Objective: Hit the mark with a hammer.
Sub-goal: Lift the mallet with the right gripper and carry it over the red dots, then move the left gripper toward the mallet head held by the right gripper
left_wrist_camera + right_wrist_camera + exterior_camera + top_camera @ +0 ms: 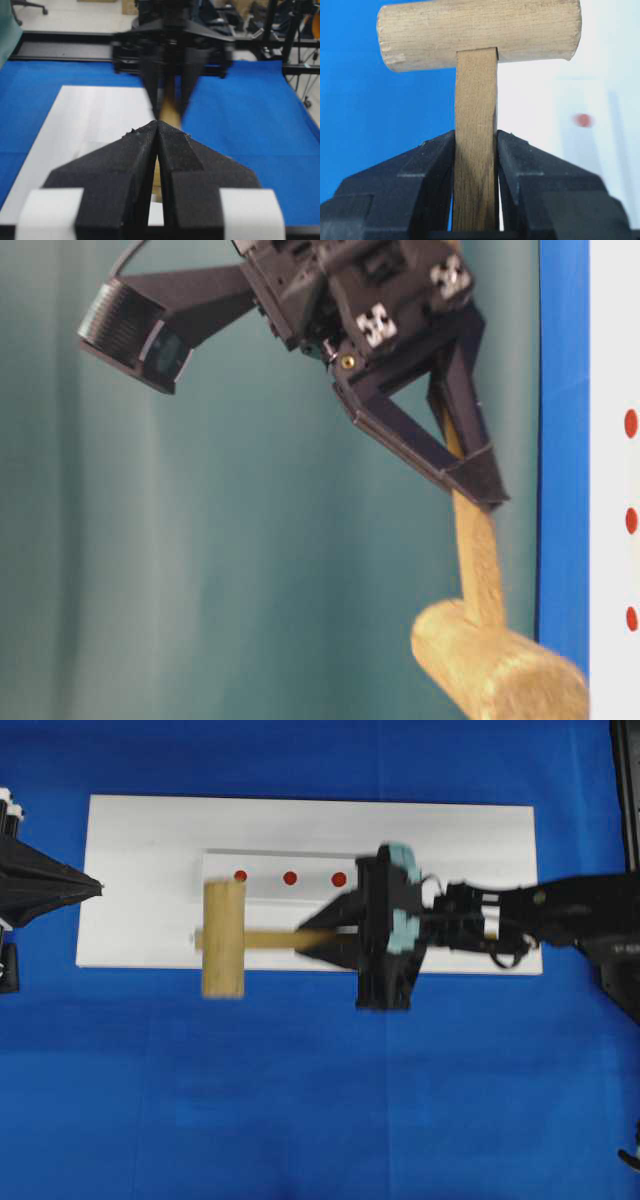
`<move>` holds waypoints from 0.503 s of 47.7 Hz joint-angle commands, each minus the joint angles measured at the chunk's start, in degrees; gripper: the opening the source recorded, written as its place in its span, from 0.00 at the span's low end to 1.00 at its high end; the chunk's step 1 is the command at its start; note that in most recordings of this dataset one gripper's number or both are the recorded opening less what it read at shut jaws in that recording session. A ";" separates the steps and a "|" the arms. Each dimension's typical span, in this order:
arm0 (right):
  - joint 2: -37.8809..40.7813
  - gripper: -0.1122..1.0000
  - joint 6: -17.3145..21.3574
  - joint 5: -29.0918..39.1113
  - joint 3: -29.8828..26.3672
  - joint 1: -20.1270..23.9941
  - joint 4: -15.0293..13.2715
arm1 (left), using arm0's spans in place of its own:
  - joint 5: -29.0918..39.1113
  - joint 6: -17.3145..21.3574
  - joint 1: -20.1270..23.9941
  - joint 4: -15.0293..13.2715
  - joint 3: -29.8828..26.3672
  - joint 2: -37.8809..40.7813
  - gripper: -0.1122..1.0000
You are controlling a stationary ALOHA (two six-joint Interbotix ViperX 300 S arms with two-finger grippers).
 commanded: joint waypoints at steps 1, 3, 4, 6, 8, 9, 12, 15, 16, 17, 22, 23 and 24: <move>-2.11 0.19 -1.58 -0.35 -0.53 -1.67 -0.09 | -0.26 -0.35 -0.09 -0.09 -0.70 0.09 0.10; -2.20 0.19 -2.29 -0.53 -0.53 -2.46 -0.09 | -0.26 -0.53 -0.09 -0.09 -0.70 0.09 0.10; -2.20 0.19 -2.64 -0.53 -0.53 -2.72 -0.09 | -0.26 -0.53 -0.09 -0.09 -0.70 0.09 0.10; -2.20 0.19 -3.25 -0.53 -0.62 -3.08 -0.09 | -0.26 -0.53 -0.09 -0.09 -0.70 0.09 0.10; -2.20 0.19 -3.96 -0.70 -0.62 -3.16 -0.18 | -0.26 -0.53 -0.09 -0.09 -0.70 0.09 0.10; -2.20 0.19 -4.13 -0.79 -0.70 -3.16 -0.18 | -0.26 -0.53 -0.09 -0.09 -0.70 0.09 0.10; -2.20 0.19 -4.83 -0.97 -0.70 -3.16 -0.26 | -0.26 -0.62 -0.09 -0.09 -0.70 0.09 0.10; -2.20 0.19 -5.71 -1.23 -0.70 -3.16 -0.53 | -0.26 -0.62 -0.09 -0.09 -0.70 0.09 0.10; -2.20 0.19 -6.15 -1.32 -0.70 -3.16 -0.70 | -0.26 -0.62 -0.09 -0.09 -0.62 0.09 0.10; -2.20 0.19 -6.86 -1.67 -0.79 -3.34 -1.05 | -0.26 -0.62 -0.09 -0.09 -0.70 0.09 0.10; -2.20 0.19 -10.11 -4.31 -1.05 -3.60 -2.29 | -0.26 -0.62 -0.09 -0.09 -0.70 0.09 0.10; -2.20 0.19 -10.90 -5.19 -1.05 -3.60 -2.46 | -0.26 -0.62 -0.09 -0.09 -0.70 0.09 0.10; -2.20 0.19 -11.87 -5.98 -1.05 -3.69 -2.72 | -0.26 -0.62 -0.09 -0.09 -0.70 0.09 0.10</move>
